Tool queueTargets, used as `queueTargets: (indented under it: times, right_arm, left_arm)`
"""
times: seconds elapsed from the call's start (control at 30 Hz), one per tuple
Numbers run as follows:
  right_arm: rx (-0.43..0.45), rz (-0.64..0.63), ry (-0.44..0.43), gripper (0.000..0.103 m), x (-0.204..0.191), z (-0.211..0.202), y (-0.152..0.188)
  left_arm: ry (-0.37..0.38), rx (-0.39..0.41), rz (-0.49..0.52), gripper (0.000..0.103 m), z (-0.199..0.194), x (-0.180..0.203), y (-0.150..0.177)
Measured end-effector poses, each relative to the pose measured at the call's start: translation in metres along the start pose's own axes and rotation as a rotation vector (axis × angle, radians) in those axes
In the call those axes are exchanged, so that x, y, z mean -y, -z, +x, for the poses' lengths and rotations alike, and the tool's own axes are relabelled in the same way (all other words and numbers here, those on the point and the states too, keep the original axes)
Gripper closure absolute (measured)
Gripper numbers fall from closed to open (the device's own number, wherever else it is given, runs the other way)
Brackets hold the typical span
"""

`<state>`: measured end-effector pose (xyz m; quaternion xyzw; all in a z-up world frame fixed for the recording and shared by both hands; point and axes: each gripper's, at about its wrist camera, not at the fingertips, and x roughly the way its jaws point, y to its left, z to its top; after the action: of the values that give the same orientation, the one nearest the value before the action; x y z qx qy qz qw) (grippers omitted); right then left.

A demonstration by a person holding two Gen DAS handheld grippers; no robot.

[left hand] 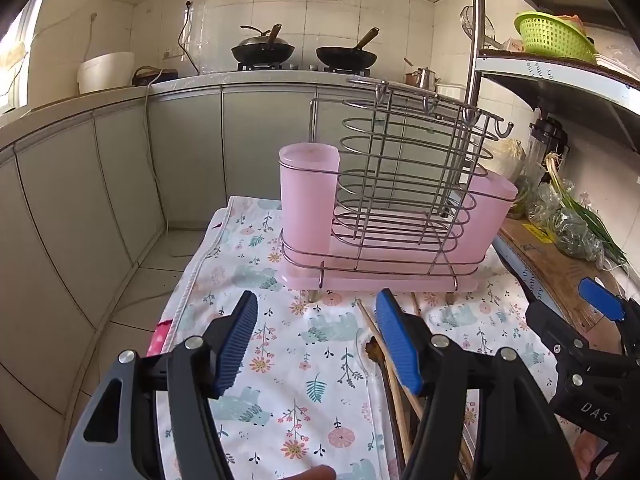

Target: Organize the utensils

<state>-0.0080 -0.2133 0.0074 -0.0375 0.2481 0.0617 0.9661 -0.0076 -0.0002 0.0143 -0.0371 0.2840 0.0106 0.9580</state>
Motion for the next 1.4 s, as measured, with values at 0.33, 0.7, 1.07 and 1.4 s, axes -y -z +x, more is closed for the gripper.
queueTargets:
  times: [0.33, 0.7, 1.07, 1.4]
  right_arm:
    - [-0.001, 0.002, -0.002, 0.008, 0.0, 0.002, 0.004]
    - [0.018, -0.001, 0.002, 0.008, 0.001, -0.006, 0.0]
    - [0.036, -0.008, 0.007, 0.008, -0.001, -0.008, -0.002]
    - [0.049, -0.007, 0.021, 0.008, -0.002, -0.009, -0.002]
  left_arm:
    - [0.006, 0.018, 0.004, 0.042, 0.001, 0.0, 0.007]
    - [0.009, 0.028, 0.003, 0.042, -0.003, 0.0, 0.007]
    - [0.015, 0.031, 0.003, 0.042, -0.007, 0.0, 0.006]
    - [0.024, 0.027, 0.005, 0.042, -0.005, -0.001, 0.008]
